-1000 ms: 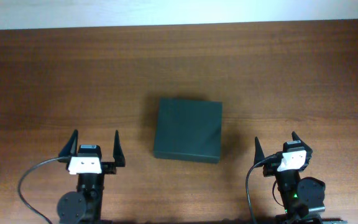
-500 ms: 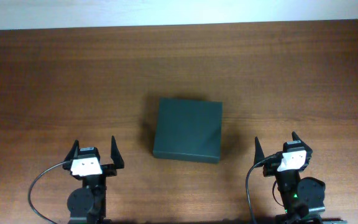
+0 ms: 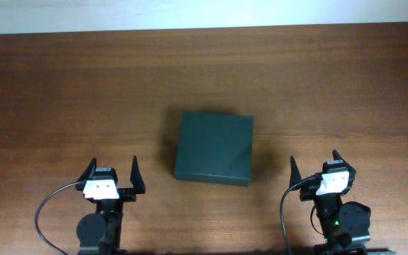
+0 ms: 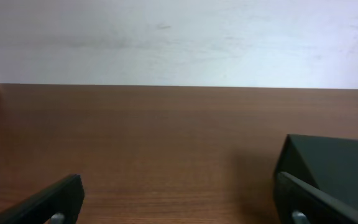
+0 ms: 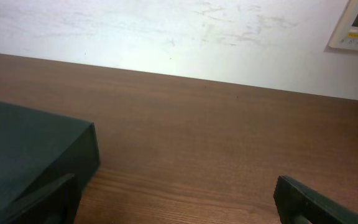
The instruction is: Pack container
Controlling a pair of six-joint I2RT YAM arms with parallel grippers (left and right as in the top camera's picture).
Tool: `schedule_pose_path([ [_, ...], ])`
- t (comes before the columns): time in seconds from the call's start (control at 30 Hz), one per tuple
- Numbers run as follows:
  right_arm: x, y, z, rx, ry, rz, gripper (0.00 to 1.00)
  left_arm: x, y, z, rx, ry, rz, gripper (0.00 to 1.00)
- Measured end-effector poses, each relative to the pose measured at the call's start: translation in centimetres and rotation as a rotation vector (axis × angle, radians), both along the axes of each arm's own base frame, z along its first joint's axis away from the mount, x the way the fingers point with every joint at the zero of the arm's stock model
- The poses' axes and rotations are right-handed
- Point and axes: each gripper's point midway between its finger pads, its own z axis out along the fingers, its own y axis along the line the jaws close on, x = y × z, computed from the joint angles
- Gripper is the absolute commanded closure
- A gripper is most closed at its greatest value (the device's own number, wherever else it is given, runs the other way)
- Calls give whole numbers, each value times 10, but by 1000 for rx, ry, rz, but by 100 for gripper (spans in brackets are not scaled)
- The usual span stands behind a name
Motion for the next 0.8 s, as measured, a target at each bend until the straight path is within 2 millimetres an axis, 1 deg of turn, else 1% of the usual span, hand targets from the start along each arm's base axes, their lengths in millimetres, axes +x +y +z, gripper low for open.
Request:
schedule_pose_path([
  [0.27, 0, 0, 0, 0, 0, 0, 1, 0, -4, 0, -2, 1, -25, 1],
  [0.8, 0, 0, 0, 0, 0, 0, 1, 0, -4, 0, -2, 1, -25, 1],
])
